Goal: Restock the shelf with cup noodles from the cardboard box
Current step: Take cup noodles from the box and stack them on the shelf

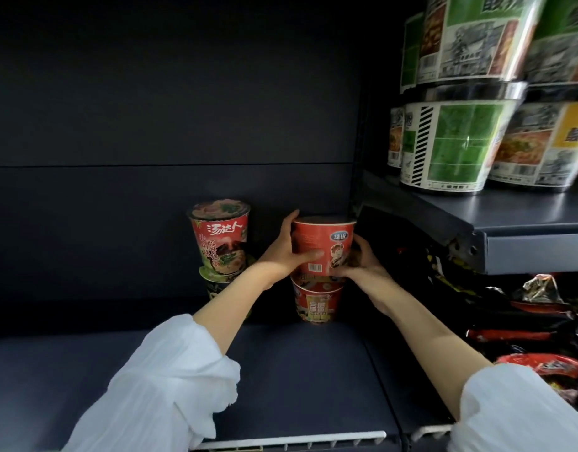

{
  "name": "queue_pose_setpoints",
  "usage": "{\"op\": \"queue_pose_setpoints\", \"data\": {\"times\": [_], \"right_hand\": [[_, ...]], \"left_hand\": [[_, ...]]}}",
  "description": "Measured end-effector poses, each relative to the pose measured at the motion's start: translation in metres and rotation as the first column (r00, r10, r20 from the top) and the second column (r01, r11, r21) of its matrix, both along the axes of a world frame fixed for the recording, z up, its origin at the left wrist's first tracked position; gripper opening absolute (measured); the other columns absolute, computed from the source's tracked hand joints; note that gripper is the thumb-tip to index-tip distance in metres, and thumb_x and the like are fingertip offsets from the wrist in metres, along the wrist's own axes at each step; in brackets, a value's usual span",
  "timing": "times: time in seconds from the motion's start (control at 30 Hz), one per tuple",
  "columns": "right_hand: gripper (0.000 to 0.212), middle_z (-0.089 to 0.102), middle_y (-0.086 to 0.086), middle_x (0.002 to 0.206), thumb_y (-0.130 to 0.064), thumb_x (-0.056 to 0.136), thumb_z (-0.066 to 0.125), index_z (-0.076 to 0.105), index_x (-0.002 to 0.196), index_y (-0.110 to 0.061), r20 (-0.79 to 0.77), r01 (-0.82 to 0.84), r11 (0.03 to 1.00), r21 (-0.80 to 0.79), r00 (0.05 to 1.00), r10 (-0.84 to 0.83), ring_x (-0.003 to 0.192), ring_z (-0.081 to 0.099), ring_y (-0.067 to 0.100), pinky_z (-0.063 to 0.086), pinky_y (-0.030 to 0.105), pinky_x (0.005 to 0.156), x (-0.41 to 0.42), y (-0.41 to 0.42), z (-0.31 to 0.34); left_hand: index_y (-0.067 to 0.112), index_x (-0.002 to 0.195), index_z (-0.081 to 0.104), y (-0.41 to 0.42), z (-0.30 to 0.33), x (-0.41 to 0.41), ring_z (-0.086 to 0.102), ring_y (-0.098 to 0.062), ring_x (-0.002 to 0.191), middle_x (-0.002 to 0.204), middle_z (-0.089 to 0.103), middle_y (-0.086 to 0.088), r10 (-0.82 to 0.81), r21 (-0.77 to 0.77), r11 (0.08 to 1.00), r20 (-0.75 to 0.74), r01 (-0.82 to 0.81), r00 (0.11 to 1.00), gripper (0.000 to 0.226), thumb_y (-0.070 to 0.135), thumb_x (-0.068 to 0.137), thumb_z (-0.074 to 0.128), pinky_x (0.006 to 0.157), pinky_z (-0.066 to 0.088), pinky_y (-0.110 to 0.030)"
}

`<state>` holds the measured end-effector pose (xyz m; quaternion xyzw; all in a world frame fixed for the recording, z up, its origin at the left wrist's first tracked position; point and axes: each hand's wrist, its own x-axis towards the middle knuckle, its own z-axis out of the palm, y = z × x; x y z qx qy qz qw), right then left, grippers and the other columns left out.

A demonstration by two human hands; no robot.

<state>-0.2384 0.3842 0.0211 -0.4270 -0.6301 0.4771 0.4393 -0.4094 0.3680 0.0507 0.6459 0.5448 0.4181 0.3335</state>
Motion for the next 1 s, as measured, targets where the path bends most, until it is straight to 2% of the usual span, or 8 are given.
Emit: {"op": "queue_pose_setpoints", "data": {"times": [0.1,0.17,0.33,0.57,0.63,0.8,0.93,1.0], "right_hand": [[0.091,0.047,-0.006,0.124,-0.005,0.072,0.078,0.023,0.144,-0.022,0.001,0.142,0.989,0.049,0.990,-0.142,0.113,0.047,0.010,0.041,0.027,0.092,-0.008,0.000,-0.009],[0.092,0.049,0.000,0.129,-0.007,0.072,0.079,0.022,0.143,-0.019,0.076,0.166,0.985,0.057,0.983,-0.170,0.119,0.049,0.017,0.043,0.030,0.093,-0.013,0.001,-0.021],[0.090,0.046,0.008,0.140,-0.007,0.074,0.077,0.022,0.144,-0.015,0.173,0.207,0.974,0.092,0.960,-0.220,0.126,0.048,0.025,0.042,0.031,0.094,-0.020,0.002,-0.031],[0.086,0.046,0.012,0.140,-0.008,0.074,0.075,0.025,0.144,-0.010,0.310,0.178,0.979,0.100,0.929,-0.201,0.127,0.047,0.028,0.041,0.035,0.100,-0.020,-0.010,-0.019],[0.078,0.047,0.014,0.139,-0.009,0.078,0.072,0.028,0.142,-0.006,0.349,0.180,0.970,0.164,0.909,-0.228,0.128,0.046,0.027,0.038,0.031,0.101,-0.014,-0.020,-0.013],[0.050,0.057,0.013,0.128,-0.008,0.086,0.063,0.044,0.133,-0.006,0.302,0.180,0.962,0.206,0.923,-0.237,0.118,0.054,0.022,0.041,0.028,0.097,0.005,-0.059,0.003],[0.041,0.066,0.008,0.110,-0.006,0.089,0.058,0.050,0.129,-0.010,0.298,0.150,0.966,0.213,0.931,-0.210,0.097,0.060,0.014,0.045,0.022,0.084,0.024,-0.103,0.020],[0.035,0.067,0.004,0.100,-0.008,0.089,0.058,0.055,0.123,-0.011,0.281,0.152,0.954,0.259,0.933,-0.226,0.090,0.062,0.011,0.045,0.020,0.080,0.038,-0.132,0.028]], "left_hand": [[0.028,0.151,-0.001,0.007,-0.003,0.002,0.033,-0.025,0.139,0.155,0.026,-0.006,0.031,0.013,0.999,-0.136,-0.029,0.990,0.096,0.019,0.085,0.068,0.112,0.033,-0.042],[0.025,0.152,0.002,0.007,-0.009,0.002,0.037,-0.025,0.137,0.154,0.029,-0.007,0.053,-0.005,0.998,-0.183,-0.055,0.982,0.096,0.015,0.084,0.069,0.111,0.035,-0.040],[0.028,0.151,0.003,0.004,-0.022,0.000,0.043,-0.024,0.133,0.151,0.034,-0.007,0.100,-0.049,0.993,-0.158,-0.109,0.982,0.099,0.011,0.082,0.071,0.109,0.038,-0.041],[0.023,0.151,-0.008,-0.002,-0.015,0.005,0.047,-0.028,0.129,0.148,0.039,-0.011,0.225,-0.120,0.960,-0.208,-0.253,0.952,0.104,0.014,0.083,0.070,0.105,0.042,-0.039],[0.015,0.152,0.000,-0.013,-0.011,0.007,0.048,-0.028,0.128,0.144,0.042,-0.014,0.268,-0.092,0.950,-0.254,-0.299,0.929,0.093,0.015,0.086,0.066,0.103,0.043,-0.035],[0.009,0.131,0.052,-0.069,0.003,0.019,0.060,-0.026,0.110,0.122,0.063,-0.012,0.331,0.117,0.943,-0.459,-0.312,0.825,0.040,0.016,0.092,0.055,0.093,0.048,-0.032],[0.018,0.118,0.061,-0.129,0.012,0.030,0.064,-0.024,0.099,0.111,0.067,-0.004,0.371,0.283,0.928,-0.641,-0.242,0.672,0.028,0.023,0.094,0.048,0.081,0.054,-0.041],[0.019,0.115,0.062,-0.162,0.014,0.039,0.064,-0.023,0.096,0.109,0.067,-0.001,0.404,0.349,0.909,-0.611,-0.227,0.681,0.025,0.025,0.095,0.047,0.078,0.054,-0.041]]}}
